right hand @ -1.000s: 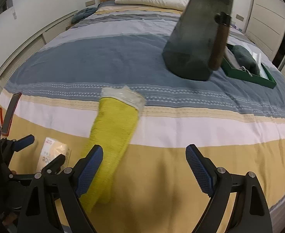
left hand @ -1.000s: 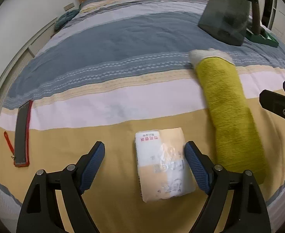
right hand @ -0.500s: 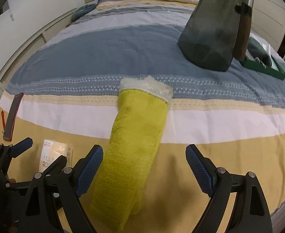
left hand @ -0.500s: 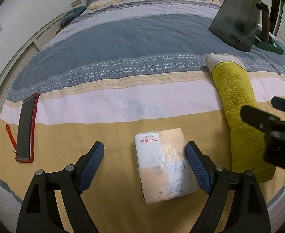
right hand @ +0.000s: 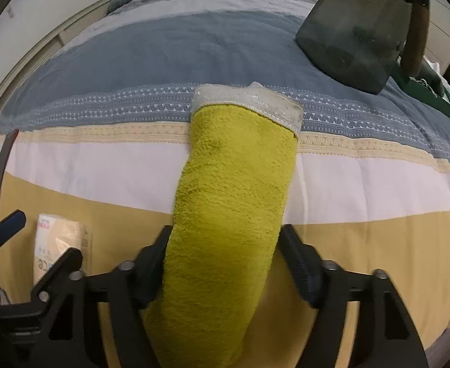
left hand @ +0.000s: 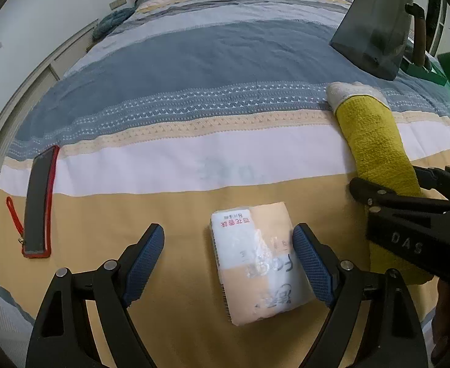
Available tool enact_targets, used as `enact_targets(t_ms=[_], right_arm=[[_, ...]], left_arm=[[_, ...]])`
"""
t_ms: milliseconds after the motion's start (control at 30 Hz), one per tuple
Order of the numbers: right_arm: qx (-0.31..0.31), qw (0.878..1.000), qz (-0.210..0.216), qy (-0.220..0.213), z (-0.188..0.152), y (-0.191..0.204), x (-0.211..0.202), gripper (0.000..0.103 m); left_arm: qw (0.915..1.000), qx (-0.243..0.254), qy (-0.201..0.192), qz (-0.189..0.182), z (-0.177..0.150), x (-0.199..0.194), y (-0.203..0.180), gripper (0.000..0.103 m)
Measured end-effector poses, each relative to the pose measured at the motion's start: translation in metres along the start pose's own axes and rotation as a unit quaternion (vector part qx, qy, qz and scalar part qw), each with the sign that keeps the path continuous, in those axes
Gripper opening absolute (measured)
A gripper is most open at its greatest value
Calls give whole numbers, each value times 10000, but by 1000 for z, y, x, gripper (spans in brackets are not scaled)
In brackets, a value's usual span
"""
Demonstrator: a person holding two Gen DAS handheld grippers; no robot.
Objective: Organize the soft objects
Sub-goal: 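Close the right tool on the yellow sock while the left tool grasps the white tissue packet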
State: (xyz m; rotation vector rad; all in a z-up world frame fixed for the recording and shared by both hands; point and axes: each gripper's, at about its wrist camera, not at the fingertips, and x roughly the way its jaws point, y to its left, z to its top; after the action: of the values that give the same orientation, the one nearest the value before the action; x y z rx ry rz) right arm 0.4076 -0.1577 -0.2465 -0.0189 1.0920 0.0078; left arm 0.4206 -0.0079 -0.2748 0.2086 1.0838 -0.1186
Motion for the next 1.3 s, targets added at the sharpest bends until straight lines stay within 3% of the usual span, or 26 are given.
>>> enact_targets(t_ms=[400,600,900,1300], right_arm=[[-403,9991,92,-9,3,-20,-1,37],[-510,9987,-21,-5,2,-28,-6,31],[-685,9977,17,11,4,-25,-6,24],[-898,9959,84,0,2,-27,-7,19]], left_arm=[[9998,-121,156,-37,-2,7,-6,83],[9996,-145,237,-3,-4,11,-11,82],[9992,-184,343,-30,-4,12,-16,74],[9988,-165,444,-97,1,14,-23,53]])
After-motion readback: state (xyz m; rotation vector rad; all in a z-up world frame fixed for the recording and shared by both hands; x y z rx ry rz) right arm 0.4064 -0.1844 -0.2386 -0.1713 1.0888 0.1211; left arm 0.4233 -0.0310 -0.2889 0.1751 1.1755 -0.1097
